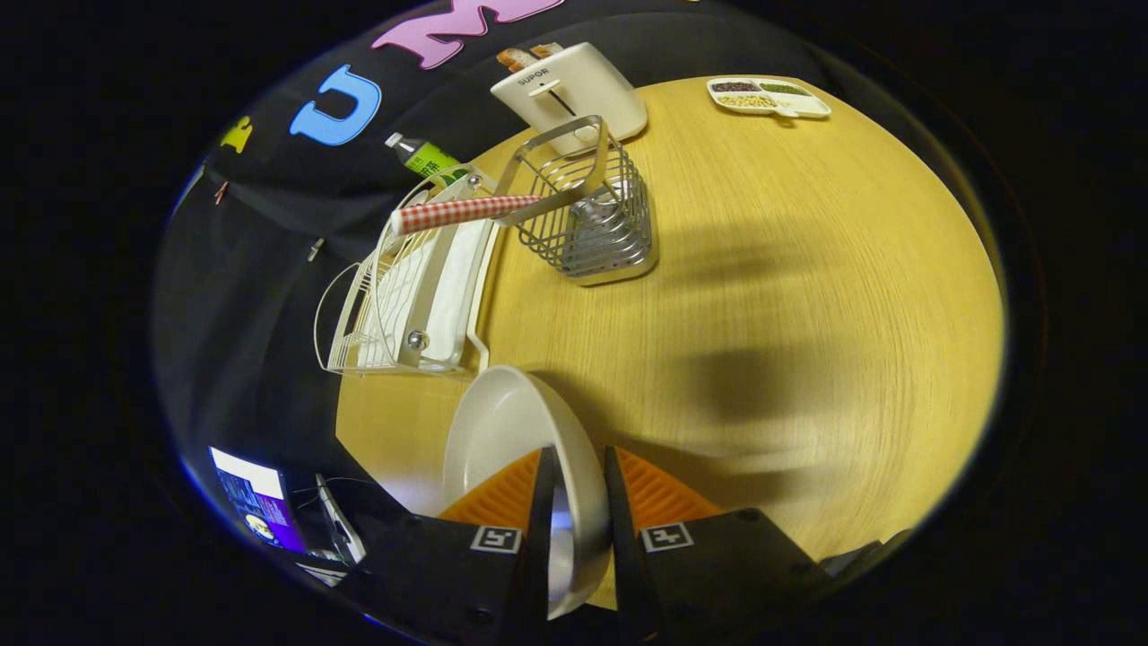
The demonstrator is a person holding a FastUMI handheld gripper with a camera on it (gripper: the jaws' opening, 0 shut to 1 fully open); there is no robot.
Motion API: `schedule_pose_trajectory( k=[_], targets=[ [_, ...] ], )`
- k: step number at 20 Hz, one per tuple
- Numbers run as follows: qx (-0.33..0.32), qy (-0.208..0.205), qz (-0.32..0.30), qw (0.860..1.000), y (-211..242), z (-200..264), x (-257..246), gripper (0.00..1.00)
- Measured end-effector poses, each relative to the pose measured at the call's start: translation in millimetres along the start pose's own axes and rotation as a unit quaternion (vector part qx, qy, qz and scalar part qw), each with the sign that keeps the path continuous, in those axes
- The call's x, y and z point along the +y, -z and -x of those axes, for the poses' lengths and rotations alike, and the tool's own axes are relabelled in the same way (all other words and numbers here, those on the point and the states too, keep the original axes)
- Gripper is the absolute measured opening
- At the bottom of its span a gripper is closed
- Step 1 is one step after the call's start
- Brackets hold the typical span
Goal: Take the plate from the dish rack, then take the spoon from the basket and place it into the plate.
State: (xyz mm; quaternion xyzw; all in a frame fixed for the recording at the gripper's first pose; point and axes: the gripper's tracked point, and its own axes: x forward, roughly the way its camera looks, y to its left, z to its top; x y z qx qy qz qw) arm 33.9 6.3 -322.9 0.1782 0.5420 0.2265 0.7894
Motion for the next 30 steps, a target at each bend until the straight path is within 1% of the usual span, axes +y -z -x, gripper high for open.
schedule_pose_trajectory(
  k=[1,2,3,5,6,8,11,13,15,16,17,20,21,24,27,30],
  targets=[
    [-0.008,0.017,0.016,1.0,-3,-8,-11,0.39],
    [-0.015,0.026,0.028,0.999,-3,-5,-18,0.4],
    [-0.026,0.024,0.036,0.999,-5,1,-16,0.56],
    [-0.067,0.028,0.061,0.995,-19,11,-13,0.95],
    [-0.091,0.031,0.081,0.992,-29,15,-9,0.97],
    [-0.137,0.033,0.125,0.982,-48,29,4,0.98],
    [-0.203,0.026,0.183,0.962,-76,47,32,0.99],
    [-0.233,0.02,0.22,0.947,-91,54,51,0.99],
    [-0.259,0.015,0.264,0.929,-107,55,68,0.99],
    [-0.265,0.014,0.288,0.92,-113,50,75,0.98],
    [-0.265,0.014,0.304,0.915,-116,45,79,0.98],
    [-0.275,0.018,0.319,0.907,-129,29,86,0.99],
    [-0.281,0.024,0.319,0.905,-134,24,84,0.99],
    [-0.291,0.05,0.34,0.893,-146,5,77,0.98],
    [-0.288,0.062,0.349,0.89,-151,-13,71,0.95],
    [-0.295,0.064,0.349,0.887,-157,-19,73,0.9]
  ],
)
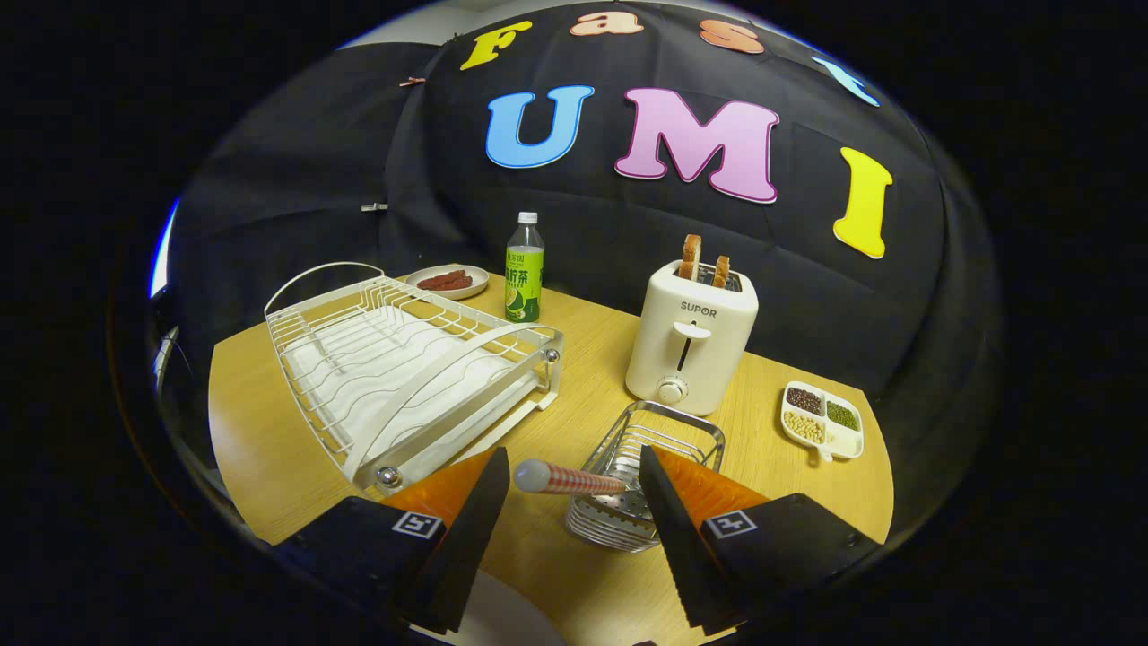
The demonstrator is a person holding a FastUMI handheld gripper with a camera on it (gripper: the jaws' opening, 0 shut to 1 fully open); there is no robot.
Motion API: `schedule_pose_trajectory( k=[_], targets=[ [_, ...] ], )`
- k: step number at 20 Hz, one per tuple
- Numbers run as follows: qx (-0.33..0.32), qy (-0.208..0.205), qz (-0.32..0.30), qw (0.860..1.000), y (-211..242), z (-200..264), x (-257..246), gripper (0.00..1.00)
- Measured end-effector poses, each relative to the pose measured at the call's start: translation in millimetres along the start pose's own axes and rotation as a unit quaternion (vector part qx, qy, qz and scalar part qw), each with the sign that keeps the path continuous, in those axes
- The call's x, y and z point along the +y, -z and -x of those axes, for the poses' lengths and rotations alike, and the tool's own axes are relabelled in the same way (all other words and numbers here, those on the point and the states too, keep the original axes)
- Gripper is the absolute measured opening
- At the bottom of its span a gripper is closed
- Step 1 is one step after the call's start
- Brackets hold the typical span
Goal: Take the plate from the dish rack, then take the spoon from the basket and place it into the plate.
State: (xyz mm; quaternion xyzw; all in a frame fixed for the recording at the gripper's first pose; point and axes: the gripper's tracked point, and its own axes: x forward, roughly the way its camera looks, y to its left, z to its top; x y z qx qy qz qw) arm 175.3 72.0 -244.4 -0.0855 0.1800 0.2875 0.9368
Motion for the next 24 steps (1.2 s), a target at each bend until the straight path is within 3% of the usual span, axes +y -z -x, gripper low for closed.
schedule_pose_trajectory(
  k=[2,3,5,12,16,21,24],
  targets=[
    [0.003,0.011,-0.002,1.0,2,-5,-5,0.78],
    [0.003,0.016,0.0,1.0,1,-5,-9,0.57],
    [0.012,0.013,-0.012,1.0,4,-6,-9,0.45],
    [0.017,0.004,-0.06,0.998,-9,2,-15,0.45],
    [0.016,0.012,-0.058,0.998,-15,10,-21,0.44],
    [0.017,0.033,-0.044,0.998,-19,14,-42,0.21],
    [0.028,0.026,-0.06,0.997,-20,18,-45,0.17]
  ],
)
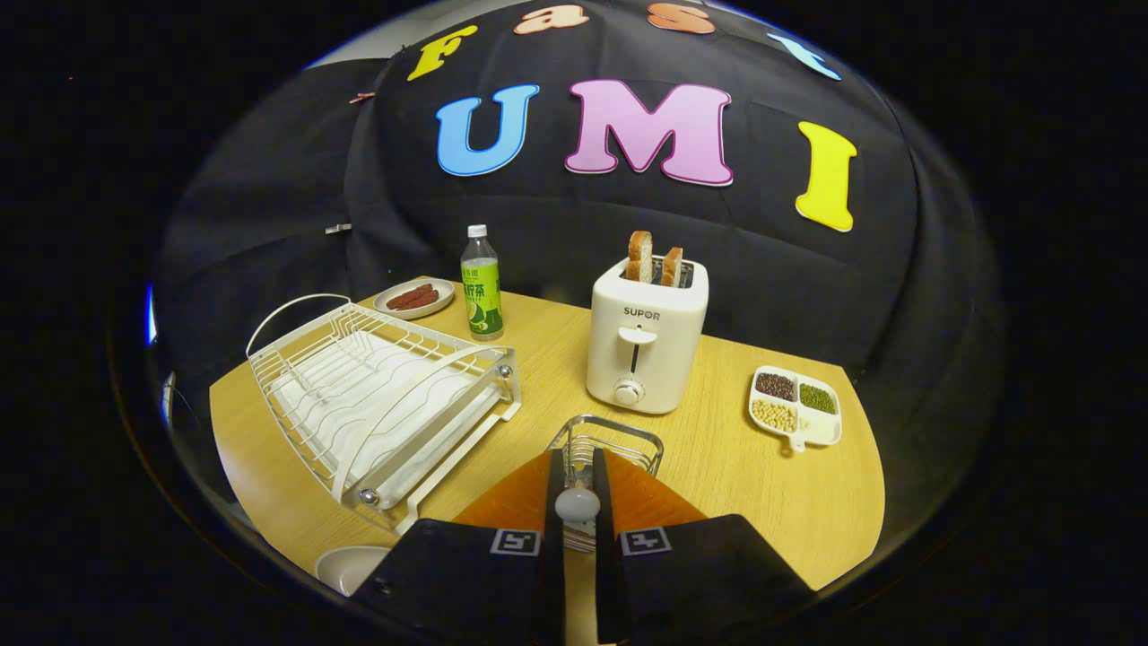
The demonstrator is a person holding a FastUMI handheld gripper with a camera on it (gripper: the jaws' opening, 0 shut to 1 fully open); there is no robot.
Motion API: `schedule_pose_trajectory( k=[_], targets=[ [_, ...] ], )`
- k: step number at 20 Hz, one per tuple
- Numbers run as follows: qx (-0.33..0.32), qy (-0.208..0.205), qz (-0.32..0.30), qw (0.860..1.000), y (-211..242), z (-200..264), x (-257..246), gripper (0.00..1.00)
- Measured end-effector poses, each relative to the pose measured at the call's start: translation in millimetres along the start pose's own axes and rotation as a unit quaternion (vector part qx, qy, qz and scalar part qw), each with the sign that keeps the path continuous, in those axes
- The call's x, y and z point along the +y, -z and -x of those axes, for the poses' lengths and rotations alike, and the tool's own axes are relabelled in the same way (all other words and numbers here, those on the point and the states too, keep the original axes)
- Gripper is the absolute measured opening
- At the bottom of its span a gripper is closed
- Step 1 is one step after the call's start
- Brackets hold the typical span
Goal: Take the plate from the dish rack, then take the spoon from the basket and place it into the plate.
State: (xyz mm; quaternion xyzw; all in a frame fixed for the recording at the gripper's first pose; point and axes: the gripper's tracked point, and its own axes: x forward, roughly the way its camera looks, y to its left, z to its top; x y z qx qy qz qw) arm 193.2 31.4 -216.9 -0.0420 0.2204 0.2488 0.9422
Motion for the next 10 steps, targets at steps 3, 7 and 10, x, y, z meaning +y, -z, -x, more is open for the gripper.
schedule_pose_trajectory(
  k=[3,7,10],
  targets=[
    [0.001,-0.012,0.004,1.0,-7,0,-2,0.13],
    [-0.018,-0.018,0.008,1.0,-33,17,-8,0.11],
    [-0.025,-0.035,-0.017,0.999,-53,36,-7,0.12]
  ],
)
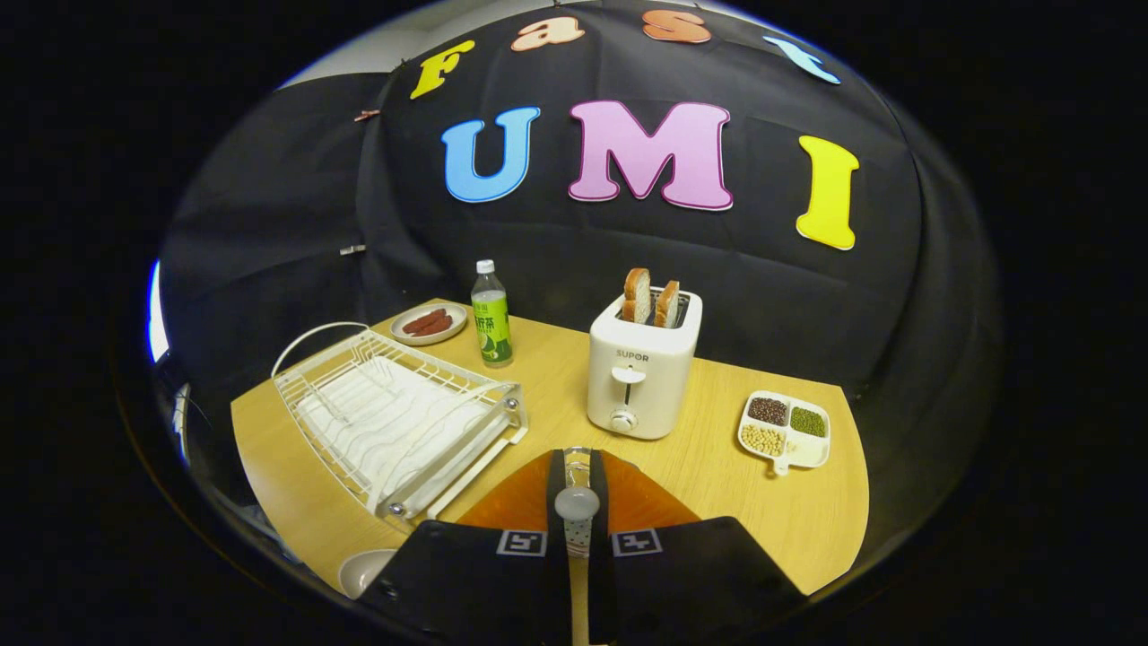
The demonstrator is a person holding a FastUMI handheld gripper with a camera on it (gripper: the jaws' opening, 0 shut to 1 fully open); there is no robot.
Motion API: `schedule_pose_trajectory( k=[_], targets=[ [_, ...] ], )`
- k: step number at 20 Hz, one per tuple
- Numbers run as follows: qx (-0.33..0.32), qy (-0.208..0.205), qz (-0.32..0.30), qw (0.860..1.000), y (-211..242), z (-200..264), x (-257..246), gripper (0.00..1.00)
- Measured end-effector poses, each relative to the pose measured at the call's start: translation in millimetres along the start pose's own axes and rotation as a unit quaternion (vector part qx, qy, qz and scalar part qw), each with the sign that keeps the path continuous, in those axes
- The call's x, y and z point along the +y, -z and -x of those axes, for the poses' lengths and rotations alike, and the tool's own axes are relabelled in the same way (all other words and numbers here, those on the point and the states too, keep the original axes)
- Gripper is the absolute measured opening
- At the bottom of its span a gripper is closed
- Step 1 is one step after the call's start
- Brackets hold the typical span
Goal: Take the plate from the dish rack, then take the spoon from the basket and place it into the plate.
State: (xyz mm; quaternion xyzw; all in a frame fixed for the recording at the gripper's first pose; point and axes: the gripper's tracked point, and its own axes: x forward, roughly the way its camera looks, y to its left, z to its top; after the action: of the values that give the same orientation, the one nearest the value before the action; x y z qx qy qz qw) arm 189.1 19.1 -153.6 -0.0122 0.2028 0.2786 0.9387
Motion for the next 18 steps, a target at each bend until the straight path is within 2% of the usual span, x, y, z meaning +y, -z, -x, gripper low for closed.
schedule_pose_trajectory(
  k=[4,7,9,13,18],
  targets=[
    [0.001,-0.029,-0.043,0.999,-16,34,14,0.11],
    [-0.005,-0.048,-0.034,0.998,-20,58,23,0.11],
    [0.004,-0.057,-0.021,0.998,-9,72,33,0.11],
    [0.028,-0.102,-0.01,0.994,22,96,67,0.11],
    [0.073,-0.137,-0.018,0.988,68,102,95,0.11]
  ],
)
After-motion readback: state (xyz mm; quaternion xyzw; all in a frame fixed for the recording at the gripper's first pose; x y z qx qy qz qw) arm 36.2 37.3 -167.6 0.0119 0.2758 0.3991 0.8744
